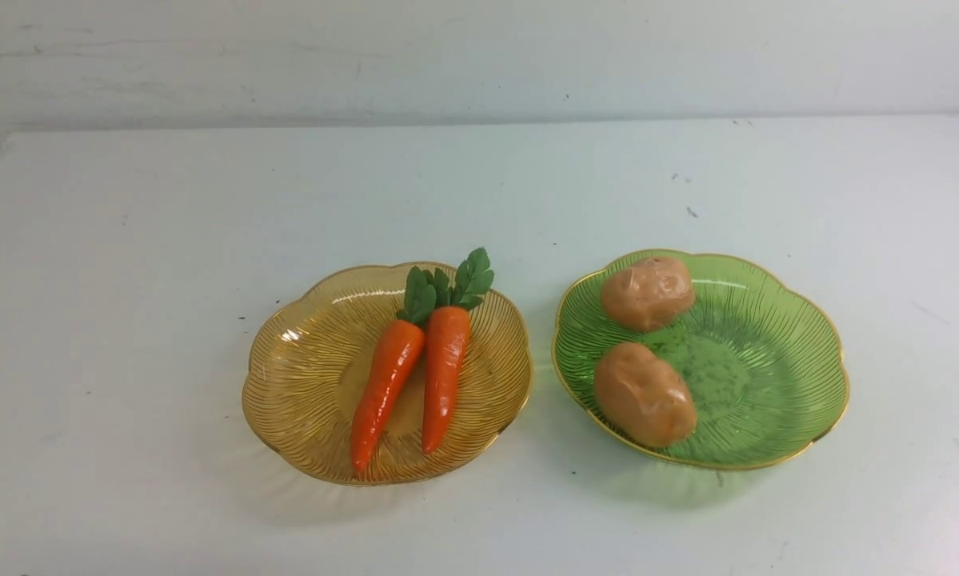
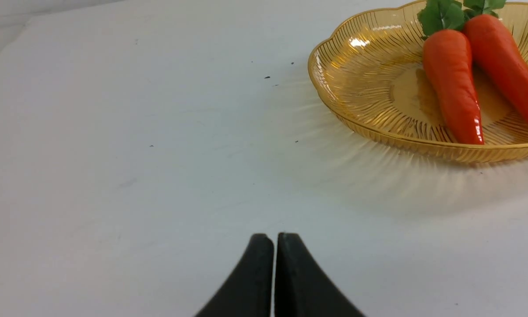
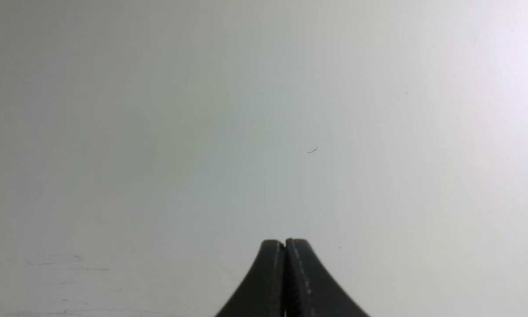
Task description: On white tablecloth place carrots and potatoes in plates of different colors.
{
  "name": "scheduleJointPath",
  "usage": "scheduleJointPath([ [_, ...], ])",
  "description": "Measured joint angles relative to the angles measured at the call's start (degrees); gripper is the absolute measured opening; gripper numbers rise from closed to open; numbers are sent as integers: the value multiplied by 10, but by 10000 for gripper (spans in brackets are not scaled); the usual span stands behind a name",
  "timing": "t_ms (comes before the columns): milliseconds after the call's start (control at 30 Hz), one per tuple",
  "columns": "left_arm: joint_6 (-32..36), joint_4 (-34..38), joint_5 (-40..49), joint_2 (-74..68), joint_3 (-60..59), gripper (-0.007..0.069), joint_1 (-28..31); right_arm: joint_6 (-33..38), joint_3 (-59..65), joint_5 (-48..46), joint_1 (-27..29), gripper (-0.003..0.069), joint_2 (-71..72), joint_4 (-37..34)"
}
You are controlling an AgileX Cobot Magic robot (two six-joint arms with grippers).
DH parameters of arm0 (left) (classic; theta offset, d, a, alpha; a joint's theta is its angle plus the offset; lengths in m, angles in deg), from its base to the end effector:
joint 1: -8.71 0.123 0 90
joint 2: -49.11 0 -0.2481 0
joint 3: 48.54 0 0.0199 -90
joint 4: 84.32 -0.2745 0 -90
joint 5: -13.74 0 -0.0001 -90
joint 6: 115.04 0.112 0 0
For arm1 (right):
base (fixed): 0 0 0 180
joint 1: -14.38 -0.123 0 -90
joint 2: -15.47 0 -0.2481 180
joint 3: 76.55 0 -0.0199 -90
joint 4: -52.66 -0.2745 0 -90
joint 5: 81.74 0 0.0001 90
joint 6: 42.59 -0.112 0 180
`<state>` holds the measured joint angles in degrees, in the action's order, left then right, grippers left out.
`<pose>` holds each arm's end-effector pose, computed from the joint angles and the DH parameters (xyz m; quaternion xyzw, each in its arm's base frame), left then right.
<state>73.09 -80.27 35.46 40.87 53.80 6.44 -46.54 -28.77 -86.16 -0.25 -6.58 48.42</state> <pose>0.1333 -0.0082 0.1641 0.0544 0.8049 0.0003 0.5909 0.1243 0.0331 0.3598 -0.0362 0.6024 0.1593 0.7813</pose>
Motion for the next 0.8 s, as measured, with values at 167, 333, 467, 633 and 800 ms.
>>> scheduleJointPath([
  [167, 0, 0, 0, 0, 0, -3, 0, 1, 0, 1, 0, -16, 0, 3],
  [333, 0, 0, 0, 0, 0, -3, 0, 4, 13, -2, 0, -16, 0, 59],
  [467, 0, 0, 0, 0, 0, -3, 0, 4, 42, -12, 0, -16, 0, 109],
  [633, 0, 0, 0, 0, 0, -3, 0, 4, 72, -24, 0, -16, 0, 119],
  [800, 0, 0, 0, 0, 0, -3, 0, -10, 140, -60, 40, -16, 46, 119],
])
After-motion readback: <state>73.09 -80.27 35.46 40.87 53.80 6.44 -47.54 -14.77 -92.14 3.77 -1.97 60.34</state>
